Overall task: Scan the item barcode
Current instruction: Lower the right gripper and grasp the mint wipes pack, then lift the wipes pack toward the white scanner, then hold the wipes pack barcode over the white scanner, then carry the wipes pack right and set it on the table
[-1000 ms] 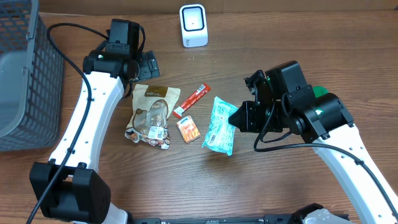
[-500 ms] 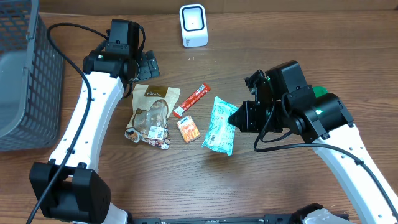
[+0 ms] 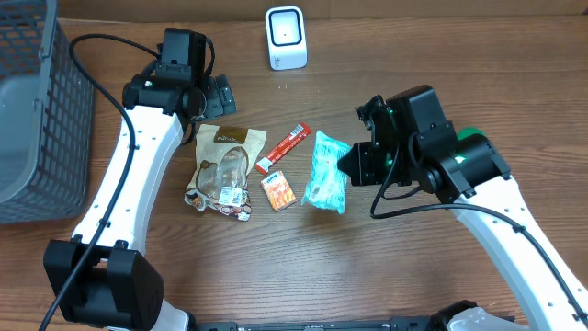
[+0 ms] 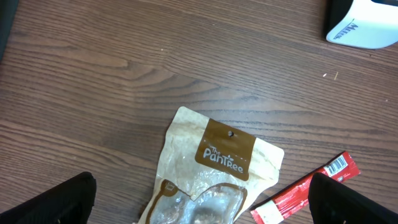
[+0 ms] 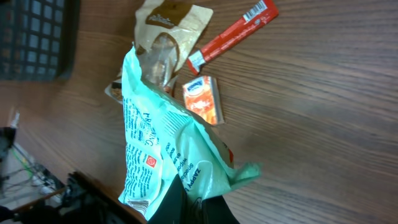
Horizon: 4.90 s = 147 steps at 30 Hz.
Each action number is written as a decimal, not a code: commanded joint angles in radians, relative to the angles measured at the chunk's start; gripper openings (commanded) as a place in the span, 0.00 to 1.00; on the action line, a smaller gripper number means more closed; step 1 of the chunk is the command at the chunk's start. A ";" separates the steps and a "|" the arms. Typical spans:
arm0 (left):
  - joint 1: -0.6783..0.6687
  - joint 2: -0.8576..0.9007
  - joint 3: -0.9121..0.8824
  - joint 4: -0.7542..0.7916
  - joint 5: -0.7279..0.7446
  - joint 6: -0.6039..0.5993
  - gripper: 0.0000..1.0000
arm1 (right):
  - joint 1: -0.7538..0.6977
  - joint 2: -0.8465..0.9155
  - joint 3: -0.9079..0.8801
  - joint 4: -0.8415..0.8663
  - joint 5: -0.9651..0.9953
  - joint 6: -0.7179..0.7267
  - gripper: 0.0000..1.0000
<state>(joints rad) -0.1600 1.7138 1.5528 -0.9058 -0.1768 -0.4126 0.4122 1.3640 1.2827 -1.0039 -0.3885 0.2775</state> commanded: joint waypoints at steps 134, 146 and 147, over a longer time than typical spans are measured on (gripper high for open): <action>-0.003 -0.001 0.013 0.001 -0.006 -0.006 1.00 | 0.120 1.075 0.737 1.024 0.768 -0.508 0.04; -0.003 -0.001 0.013 0.001 -0.006 -0.006 1.00 | 0.046 0.790 0.737 0.714 0.768 -0.254 0.04; -0.003 -0.001 0.013 0.001 -0.006 -0.006 1.00 | 0.035 0.766 0.737 0.660 0.767 -0.233 0.04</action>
<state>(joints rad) -0.1600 1.7138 1.5528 -0.9058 -0.1768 -0.4126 0.4927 2.2620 2.0151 -0.2768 0.3687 -0.0776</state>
